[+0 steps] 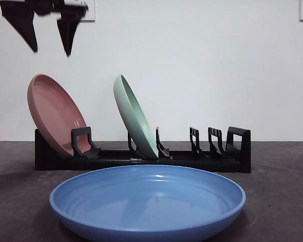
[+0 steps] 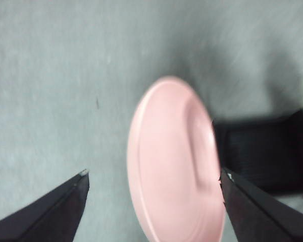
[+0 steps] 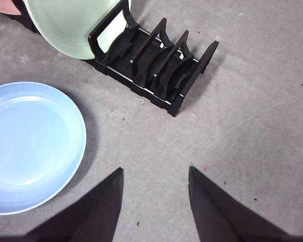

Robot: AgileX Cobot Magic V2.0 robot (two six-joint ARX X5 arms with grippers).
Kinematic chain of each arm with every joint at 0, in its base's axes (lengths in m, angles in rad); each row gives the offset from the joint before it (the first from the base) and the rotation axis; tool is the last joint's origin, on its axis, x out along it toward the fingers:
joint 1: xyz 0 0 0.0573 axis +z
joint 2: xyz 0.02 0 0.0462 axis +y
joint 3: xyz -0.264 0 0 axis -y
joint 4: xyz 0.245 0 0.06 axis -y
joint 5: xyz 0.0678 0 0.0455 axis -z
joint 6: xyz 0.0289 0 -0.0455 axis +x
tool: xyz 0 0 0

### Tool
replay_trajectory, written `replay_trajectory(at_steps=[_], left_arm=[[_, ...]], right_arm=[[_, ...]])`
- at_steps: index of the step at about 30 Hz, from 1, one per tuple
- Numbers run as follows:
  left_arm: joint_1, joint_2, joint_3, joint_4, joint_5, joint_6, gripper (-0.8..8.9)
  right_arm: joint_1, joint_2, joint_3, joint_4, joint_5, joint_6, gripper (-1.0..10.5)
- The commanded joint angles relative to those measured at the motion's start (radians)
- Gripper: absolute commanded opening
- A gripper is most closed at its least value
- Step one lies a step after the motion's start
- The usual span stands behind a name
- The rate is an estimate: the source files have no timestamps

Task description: Place the plate

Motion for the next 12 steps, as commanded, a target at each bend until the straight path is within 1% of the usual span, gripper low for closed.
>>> replay_trajectory(at_steps=[1, 4, 6, 8, 10, 12], left_arm=[[-0.004, 0.065, 0.033, -0.043, -0.017, 0.01, 4.07], [-0.004, 0.109, 0.033, -0.065, -0.027, 0.005, 4.07], [-0.004, 0.121, 0.033, -0.063, -0.059, 0.005, 4.05], [-0.004, 0.125, 0.033, -0.064, -0.066, 0.005, 3.91], [-0.002, 0.125, 0.033, -0.061, -0.066, 0.005, 2.91], [-0.002, 0.125, 0.033, -0.065, -0.066, 0.005, 2.44]], right_arm=[[0.004, 0.007, 0.01, 0.006, -0.004, 0.01, 2.0], [0.004, 0.007, 0.01, 0.006, -0.003, 0.011, 2.0], [0.004, 0.007, 0.01, 0.005, -0.003, 0.011, 2.0], [0.004, 0.007, 0.01, 0.005, -0.003, 0.011, 2.0], [0.004, 0.007, 0.01, 0.005, -0.003, 0.011, 2.0], [0.004, 0.007, 0.01, 0.005, -0.003, 0.011, 2.0]])
